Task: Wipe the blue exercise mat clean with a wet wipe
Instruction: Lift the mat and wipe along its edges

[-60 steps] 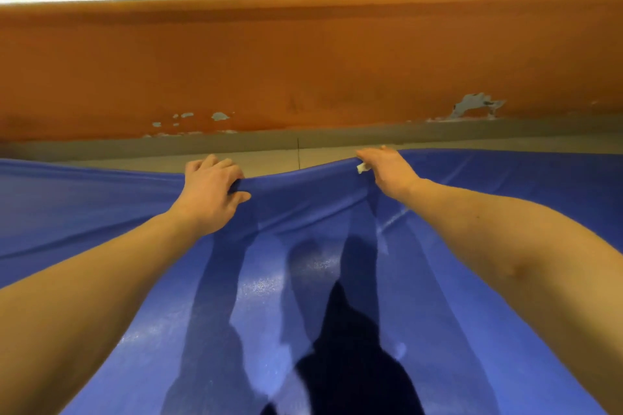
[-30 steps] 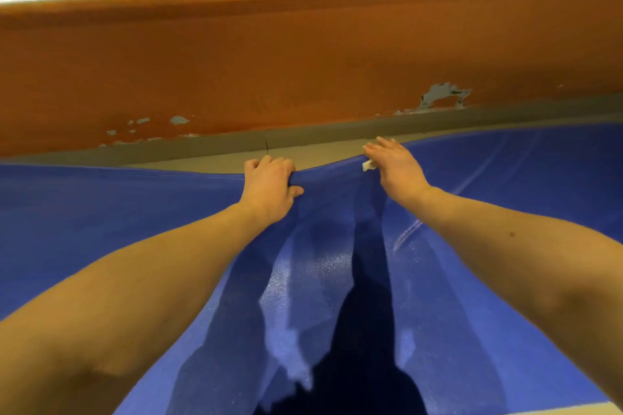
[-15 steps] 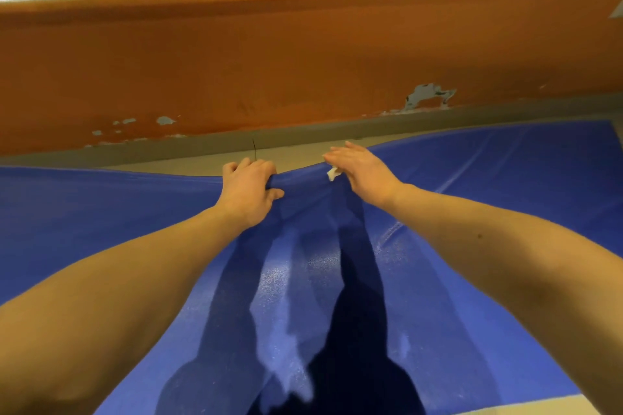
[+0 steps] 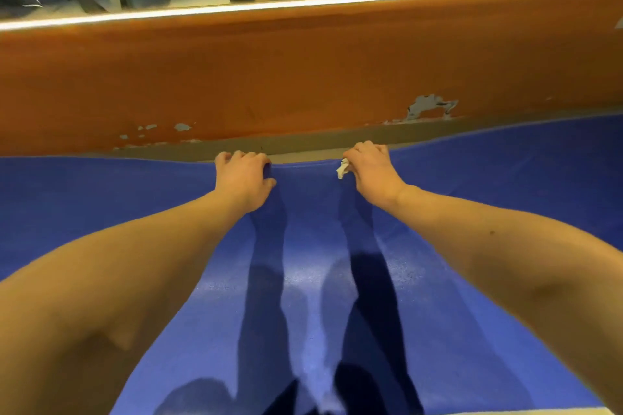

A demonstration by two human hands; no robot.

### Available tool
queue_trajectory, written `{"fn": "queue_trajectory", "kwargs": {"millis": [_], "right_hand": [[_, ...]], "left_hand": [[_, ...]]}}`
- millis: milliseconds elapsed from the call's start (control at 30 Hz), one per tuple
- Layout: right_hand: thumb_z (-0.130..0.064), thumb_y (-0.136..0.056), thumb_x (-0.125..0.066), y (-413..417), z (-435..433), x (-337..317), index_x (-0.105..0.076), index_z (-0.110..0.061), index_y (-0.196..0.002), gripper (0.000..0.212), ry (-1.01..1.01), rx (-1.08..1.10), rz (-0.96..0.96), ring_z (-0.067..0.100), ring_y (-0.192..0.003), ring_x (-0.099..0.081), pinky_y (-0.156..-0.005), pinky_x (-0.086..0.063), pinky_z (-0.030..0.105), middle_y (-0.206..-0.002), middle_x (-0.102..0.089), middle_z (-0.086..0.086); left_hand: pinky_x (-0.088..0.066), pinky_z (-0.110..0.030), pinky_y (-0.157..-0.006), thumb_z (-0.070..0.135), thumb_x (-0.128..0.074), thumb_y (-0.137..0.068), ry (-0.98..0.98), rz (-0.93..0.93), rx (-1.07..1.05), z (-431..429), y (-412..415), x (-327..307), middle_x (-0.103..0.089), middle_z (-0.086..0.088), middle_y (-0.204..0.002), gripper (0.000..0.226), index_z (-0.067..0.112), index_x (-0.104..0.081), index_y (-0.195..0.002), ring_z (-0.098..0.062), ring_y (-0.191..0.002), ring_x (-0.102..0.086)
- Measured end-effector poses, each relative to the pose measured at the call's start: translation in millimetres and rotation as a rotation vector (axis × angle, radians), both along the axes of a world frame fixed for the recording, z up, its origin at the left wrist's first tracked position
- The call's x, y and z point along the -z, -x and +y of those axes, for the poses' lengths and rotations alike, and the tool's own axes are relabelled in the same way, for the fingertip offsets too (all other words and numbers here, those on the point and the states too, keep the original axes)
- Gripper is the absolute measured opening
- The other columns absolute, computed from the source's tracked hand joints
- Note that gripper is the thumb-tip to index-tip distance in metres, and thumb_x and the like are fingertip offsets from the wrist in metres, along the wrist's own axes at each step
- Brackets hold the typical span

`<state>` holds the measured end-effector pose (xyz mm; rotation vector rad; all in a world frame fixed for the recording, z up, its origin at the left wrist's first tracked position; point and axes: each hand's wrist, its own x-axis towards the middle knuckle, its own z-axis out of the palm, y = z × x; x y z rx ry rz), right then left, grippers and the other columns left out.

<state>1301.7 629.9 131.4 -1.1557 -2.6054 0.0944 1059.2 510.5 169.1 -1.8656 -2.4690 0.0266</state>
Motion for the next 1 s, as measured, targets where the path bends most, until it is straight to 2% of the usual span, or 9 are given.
{"fn": "queue_trajectory", "kwargs": {"millis": [233, 400, 500, 633, 700, 800, 867, 933, 1000], "right_hand": [[-0.011, -0.100, -0.055, 17, -36, -30, -0.062, -0.019, -0.118, 0.021, -0.100, -0.010, -0.076, 0.024, -0.112, -0.048, -0.091, -0.027, 0.036, -0.113, -0.057, 0.001], [-0.008, -0.100, -0.056, 4, -54, -45, -0.065, -0.018, -0.125, 0.028, -0.105, -0.094, -0.081, 0.028, -0.114, -0.053, -0.095, -0.032, 0.037, -0.119, -0.063, 0.003], [0.002, -0.094, -0.058, -22, -55, -58, -0.066, -0.012, -0.126, 0.036, -0.147, -0.180, -0.152, 0.032, -0.120, -0.056, -0.105, -0.034, 0.041, -0.122, -0.068, 0.006], [0.006, -0.094, -0.054, -74, -44, -80, -0.055, -0.012, -0.144, 0.053, -0.164, 0.004, -0.294, 0.028, -0.146, -0.038, -0.122, -0.020, 0.044, -0.148, -0.056, 0.005], [0.006, -0.093, -0.053, -85, -46, -86, -0.052, -0.013, -0.145, 0.056, -0.127, 0.113, -0.362, 0.024, -0.151, -0.030, -0.125, -0.013, 0.042, -0.153, -0.051, 0.003], [0.013, -0.083, -0.052, -62, -68, -79, -0.060, -0.011, -0.115, 0.040, -0.058, 0.087, -0.259, 0.029, -0.139, -0.045, -0.125, -0.018, 0.041, -0.130, -0.064, 0.009], [0.017, -0.078, -0.050, -38, -84, -67, -0.051, -0.015, -0.092, 0.035, -0.022, -0.027, -0.140, 0.034, -0.112, -0.058, -0.120, -0.027, 0.043, -0.105, -0.066, 0.012], [0.017, -0.078, -0.051, -25, -92, -58, -0.044, -0.017, -0.087, 0.036, -0.016, -0.112, -0.034, 0.034, -0.094, -0.056, -0.114, -0.033, 0.046, -0.093, -0.061, 0.012], [0.020, -0.076, -0.050, -35, -88, -49, -0.045, -0.016, -0.087, 0.038, -0.025, -0.150, -0.003, 0.033, -0.092, -0.056, -0.114, -0.033, 0.045, -0.091, -0.059, 0.010]], "left_hand": [[-0.025, -0.043, -0.109, 0.048, -0.059, -0.095, 0.011, -0.174, 0.141, 20, -55, -8, -0.065, 0.005, -0.121, 0.042, 0.030, -0.055, -0.132, -0.024, -0.117, -0.056], [-0.027, -0.039, -0.103, 0.039, -0.059, -0.097, -0.038, -0.141, 0.195, 8, -68, -16, -0.066, 0.004, -0.096, 0.014, 0.026, -0.055, -0.101, -0.024, -0.098, -0.059], [-0.027, -0.039, -0.104, 0.037, -0.056, -0.099, -0.027, -0.101, 0.230, -3, -73, -29, -0.064, 0.004, -0.089, 0.014, 0.024, -0.051, -0.098, -0.024, -0.091, -0.059], [-0.027, -0.040, -0.103, 0.034, -0.055, -0.100, -0.019, -0.083, 0.245, -9, -79, -41, -0.066, -0.001, -0.088, 0.014, 0.021, -0.054, -0.105, -0.025, -0.089, -0.059], [-0.027, -0.041, -0.103, 0.032, -0.056, -0.100, -0.030, -0.078, 0.237, -11, -83, -41, -0.066, -0.001, -0.088, 0.013, 0.021, -0.053, -0.104, -0.026, -0.089, -0.059], [-0.027, -0.041, -0.105, 0.031, -0.056, -0.099, -0.017, -0.056, 0.221, -13, -88, -35, -0.065, -0.001, -0.089, 0.011, 0.021, -0.053, -0.103, -0.026, -0.091, -0.057], [-0.028, -0.040, -0.104, 0.033, -0.057, -0.098, -0.008, -0.039, 0.204, -11, -90, -28, -0.065, 0.000, -0.091, 0.012, 0.022, -0.053, -0.102, -0.025, -0.092, -0.058], [-0.028, -0.039, -0.101, 0.032, -0.059, -0.097, -0.016, -0.024, 0.183, -12, -90, -21, -0.065, 0.002, -0.089, 0.011, 0.023, -0.053, -0.099, -0.023, -0.089, -0.058], [-0.027, -0.039, -0.101, 0.032, -0.060, -0.096, -0.022, -0.036, 0.183, -13, -92, -15, -0.062, 0.004, -0.084, 0.011, 0.024, -0.052, -0.095, -0.022, -0.084, -0.057]]}}
